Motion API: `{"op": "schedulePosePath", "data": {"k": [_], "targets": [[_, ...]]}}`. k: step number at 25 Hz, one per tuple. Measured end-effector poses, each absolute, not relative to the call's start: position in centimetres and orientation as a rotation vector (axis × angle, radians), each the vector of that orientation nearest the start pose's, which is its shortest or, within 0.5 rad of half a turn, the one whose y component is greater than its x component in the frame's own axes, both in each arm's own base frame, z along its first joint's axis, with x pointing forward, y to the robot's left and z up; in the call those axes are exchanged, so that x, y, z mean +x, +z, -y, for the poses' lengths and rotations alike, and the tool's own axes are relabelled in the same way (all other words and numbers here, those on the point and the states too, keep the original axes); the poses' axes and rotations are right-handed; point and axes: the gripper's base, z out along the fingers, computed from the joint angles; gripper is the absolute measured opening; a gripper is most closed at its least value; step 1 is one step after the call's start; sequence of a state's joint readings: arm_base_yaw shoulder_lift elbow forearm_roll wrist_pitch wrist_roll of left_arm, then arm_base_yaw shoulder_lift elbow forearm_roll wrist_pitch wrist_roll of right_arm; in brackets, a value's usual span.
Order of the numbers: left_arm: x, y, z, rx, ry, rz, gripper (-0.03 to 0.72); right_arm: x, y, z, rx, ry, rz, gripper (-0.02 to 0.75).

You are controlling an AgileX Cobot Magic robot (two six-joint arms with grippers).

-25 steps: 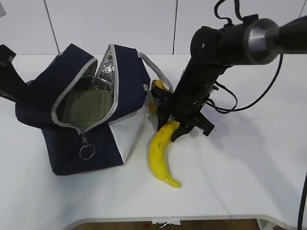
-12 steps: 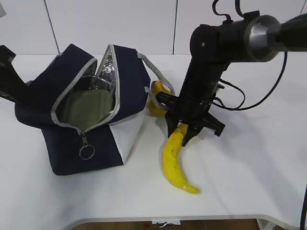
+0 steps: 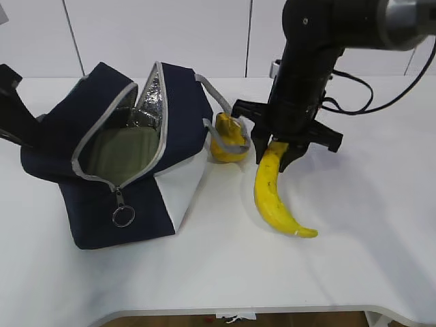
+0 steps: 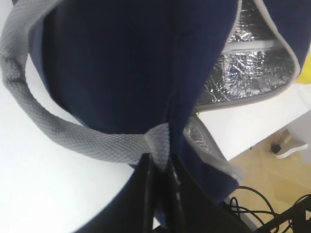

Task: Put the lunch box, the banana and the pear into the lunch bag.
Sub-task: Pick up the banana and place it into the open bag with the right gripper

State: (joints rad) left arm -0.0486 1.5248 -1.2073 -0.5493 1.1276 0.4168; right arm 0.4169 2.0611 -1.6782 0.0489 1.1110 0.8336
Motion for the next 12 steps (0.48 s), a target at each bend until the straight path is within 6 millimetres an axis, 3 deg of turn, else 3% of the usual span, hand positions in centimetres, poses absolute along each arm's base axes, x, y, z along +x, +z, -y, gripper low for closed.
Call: {"op": "schedulePosePath", "data": {"k": [7,12], "targets": [[29.4,29.4,5.7,0.384,-0.67,-2.739,0.009,38.8,27.4,-17.7,0.334,0.301,-2.857,0.276],[29.4,29.4,5.7,0.384,-0.67,-2.739,0.009,38.2,31.2,-19.2,0.076,0.558,-2.82,0.276]]}}
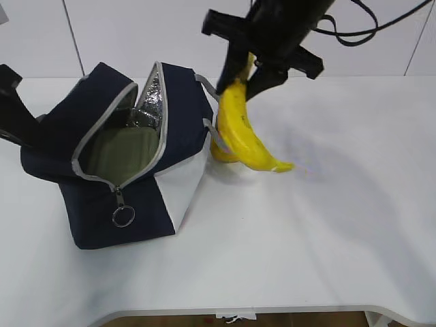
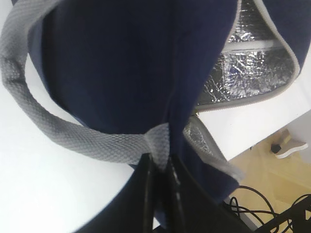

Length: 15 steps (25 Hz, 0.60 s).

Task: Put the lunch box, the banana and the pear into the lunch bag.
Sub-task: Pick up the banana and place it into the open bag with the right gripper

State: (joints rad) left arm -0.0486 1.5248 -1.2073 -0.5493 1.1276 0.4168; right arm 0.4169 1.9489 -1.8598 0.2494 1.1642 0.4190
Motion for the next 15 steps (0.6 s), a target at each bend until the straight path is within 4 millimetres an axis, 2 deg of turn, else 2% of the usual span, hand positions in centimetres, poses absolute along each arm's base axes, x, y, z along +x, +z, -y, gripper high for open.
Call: {"op": "schedulePosePath", "data": {"k": [3,9,13,15], "targets": [[29.4,29.4,5.7,0.384,-0.67,-2.739,0.009,38.1,32.9,-20.5,-0.025,0.779,-2.745,0.276],[29.4,29.4,5.7,0.384,-0.67,-2.739,0.009,39.1,34.7,-21.8,0.037,1.034,-2.523,0.276],[29.4,29.4,5.8,0.382,-0.674,-2.738,0.009,39.7,34.5,-22.9,0.044,1.198,-2.454,0.276],[29.4,29.4,5.8,0.382,-0.675,-2.738,0.009,40.1,33.7,-23.6,0.038,1.291,-2.44,0.276]]}}
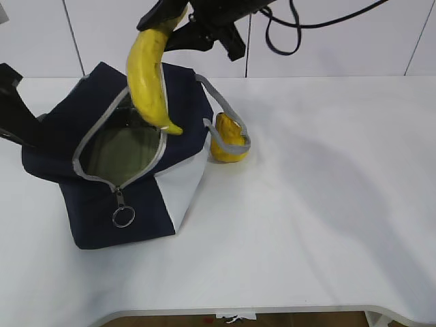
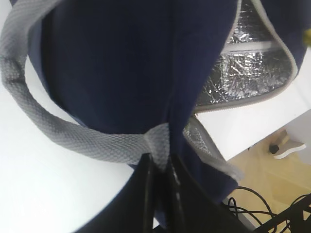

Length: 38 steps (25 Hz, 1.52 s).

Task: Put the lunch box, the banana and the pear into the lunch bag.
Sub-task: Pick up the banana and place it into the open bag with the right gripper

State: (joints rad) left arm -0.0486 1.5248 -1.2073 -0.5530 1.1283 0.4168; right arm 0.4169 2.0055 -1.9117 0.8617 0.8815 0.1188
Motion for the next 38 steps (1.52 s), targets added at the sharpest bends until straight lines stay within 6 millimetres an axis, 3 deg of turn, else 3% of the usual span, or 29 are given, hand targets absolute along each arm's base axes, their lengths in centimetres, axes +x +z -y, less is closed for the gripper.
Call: {"op": "schedulePosePath", "data": {"k": [9,19,26,32,36,38], "targets": [[29.4,29.4,5.8,0.381,-0.678,-2.737,0.009,42.4,28.3,-25.4,-0.004,1.404,-2.445,0.276],[29.8,29.7,6.1,0.327,-0.724,-2.681,0.009,42.6,25.3,-26.0,-0.054,1.405,-2.542,0.308],[29.9,29.8,6.2,0.311,-0.747,-2.668,0.009,42.2,25.1,-26.2,-0.146,1.357,-2.562,0.548],[29.9,29.8,6.2,0.311,-0.747,-2.668,0.009,41.9,27.5,-26.2,-0.389,1.305,-2.531,0.573],[29.9,29.8,6.2,0.311,-0.747,-2.668,0.009,41.7,30.5,-25.4,-0.624,1.072,-2.529,0.575],[29.9,29.8,6.2,0.312,-0.745,-2.668,0.009,41.9,31.5,-24.7,-0.654,0.931,-2.536,0.575]]}}
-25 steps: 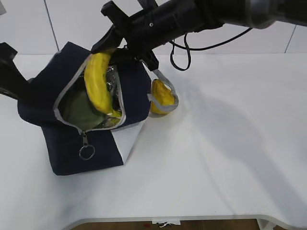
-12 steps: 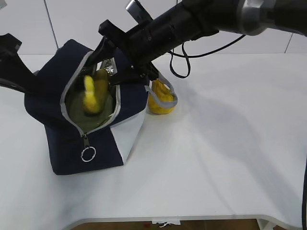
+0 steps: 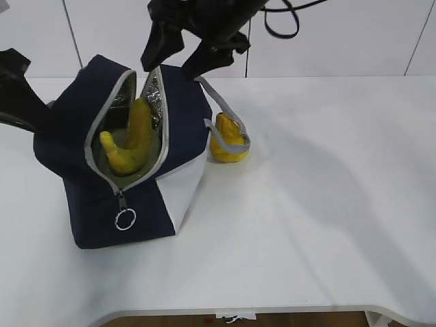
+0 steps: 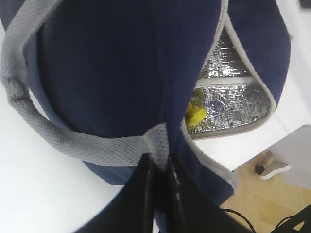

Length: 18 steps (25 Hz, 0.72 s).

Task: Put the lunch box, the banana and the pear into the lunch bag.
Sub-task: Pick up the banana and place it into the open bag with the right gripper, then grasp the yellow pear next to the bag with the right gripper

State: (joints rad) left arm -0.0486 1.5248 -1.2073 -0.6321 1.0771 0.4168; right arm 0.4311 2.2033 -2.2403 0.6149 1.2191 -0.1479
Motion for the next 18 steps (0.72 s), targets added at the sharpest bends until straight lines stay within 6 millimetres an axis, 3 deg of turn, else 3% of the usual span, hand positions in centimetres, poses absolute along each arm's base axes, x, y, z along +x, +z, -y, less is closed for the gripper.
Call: {"op": "schedulePosePath", "data": {"k": [5,11,18], "targets": [[29.9,29.8,6.2,0.315,-0.737,-2.671,0.009,42.5,33.3,-23.0,-0.582,0.683,-2.542,0.575],[29.9,29.8,6.1,0.319,-0.73,-2.673,0.009,42.4,34.3,-18.8,-0.444,0.419,-2.6,0.575],[29.6,29.7,6.2,0.341,-0.744,-2.703,0.009,44.3,33.4,-13.9,-0.262,0.344,-2.643,0.575]]}}
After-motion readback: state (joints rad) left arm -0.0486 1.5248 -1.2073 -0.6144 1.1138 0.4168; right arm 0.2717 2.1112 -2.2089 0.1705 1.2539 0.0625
